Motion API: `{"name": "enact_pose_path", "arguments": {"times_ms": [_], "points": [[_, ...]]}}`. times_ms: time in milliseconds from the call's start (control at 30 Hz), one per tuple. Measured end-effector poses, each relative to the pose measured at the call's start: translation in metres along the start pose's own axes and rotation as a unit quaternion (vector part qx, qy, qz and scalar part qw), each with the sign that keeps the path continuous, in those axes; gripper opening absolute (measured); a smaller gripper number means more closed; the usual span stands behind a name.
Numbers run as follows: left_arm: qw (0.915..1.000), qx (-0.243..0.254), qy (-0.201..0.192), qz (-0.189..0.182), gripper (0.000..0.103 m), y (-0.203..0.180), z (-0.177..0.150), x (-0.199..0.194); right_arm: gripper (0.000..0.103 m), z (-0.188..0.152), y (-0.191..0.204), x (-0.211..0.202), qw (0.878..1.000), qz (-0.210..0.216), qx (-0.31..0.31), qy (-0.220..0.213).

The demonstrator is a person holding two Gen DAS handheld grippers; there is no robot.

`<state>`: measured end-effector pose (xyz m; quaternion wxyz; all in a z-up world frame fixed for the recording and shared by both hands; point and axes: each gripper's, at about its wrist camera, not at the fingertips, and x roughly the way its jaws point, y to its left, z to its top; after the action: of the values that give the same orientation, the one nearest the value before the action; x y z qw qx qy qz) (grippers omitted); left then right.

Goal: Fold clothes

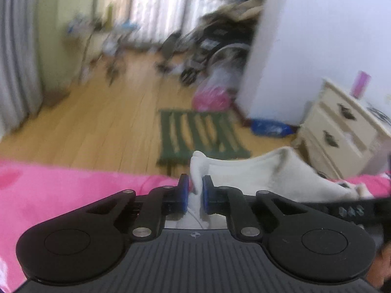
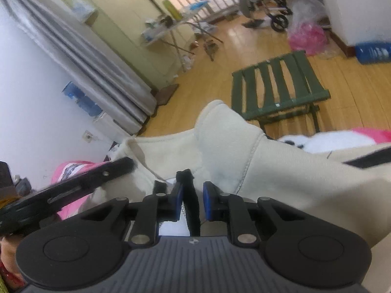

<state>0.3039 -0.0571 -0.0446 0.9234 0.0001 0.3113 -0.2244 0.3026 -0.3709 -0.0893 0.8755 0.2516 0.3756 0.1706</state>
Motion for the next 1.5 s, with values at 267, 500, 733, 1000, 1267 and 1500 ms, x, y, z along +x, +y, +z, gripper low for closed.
{"name": "enact_pose_path", "arguments": {"times_ms": [267,500,733,1000,1267,1500], "points": [[0.9766,0.203,-0.054,-0.047,0.009,-0.039,-0.019,-0.049,0.04,0.031,-0.007,-0.042,0.997,0.047,0.015,-0.065],[0.9442,0.319,-0.051,-0.066,0.008,-0.056,-0.043,-0.065,0.04,0.07,-0.052,0.001,0.983,0.033,0.183,-0.001],[0.9344,0.351,-0.033,-0.053,0.01,-0.053,-0.058,-0.061,0.038,0.047,-0.037,-0.042,0.983,0.136,0.123,0.019],[0.9652,0.249,0.014,-0.08,0.042,-0.037,-0.058,-0.089,0.038,-0.024,0.0,-0.088,0.996,0.043,-0.073,0.021],[0.9849,0.139,-0.03,-0.099,0.045,-0.032,-0.03,-0.121,0.036,-0.059,0.017,-0.076,0.988,-0.031,-0.147,0.033],[0.9778,0.204,0.042,-0.02,0.036,-0.064,-0.037,-0.043,0.036,-0.077,0.045,-0.07,0.96,-0.091,-0.262,0.027]]}}
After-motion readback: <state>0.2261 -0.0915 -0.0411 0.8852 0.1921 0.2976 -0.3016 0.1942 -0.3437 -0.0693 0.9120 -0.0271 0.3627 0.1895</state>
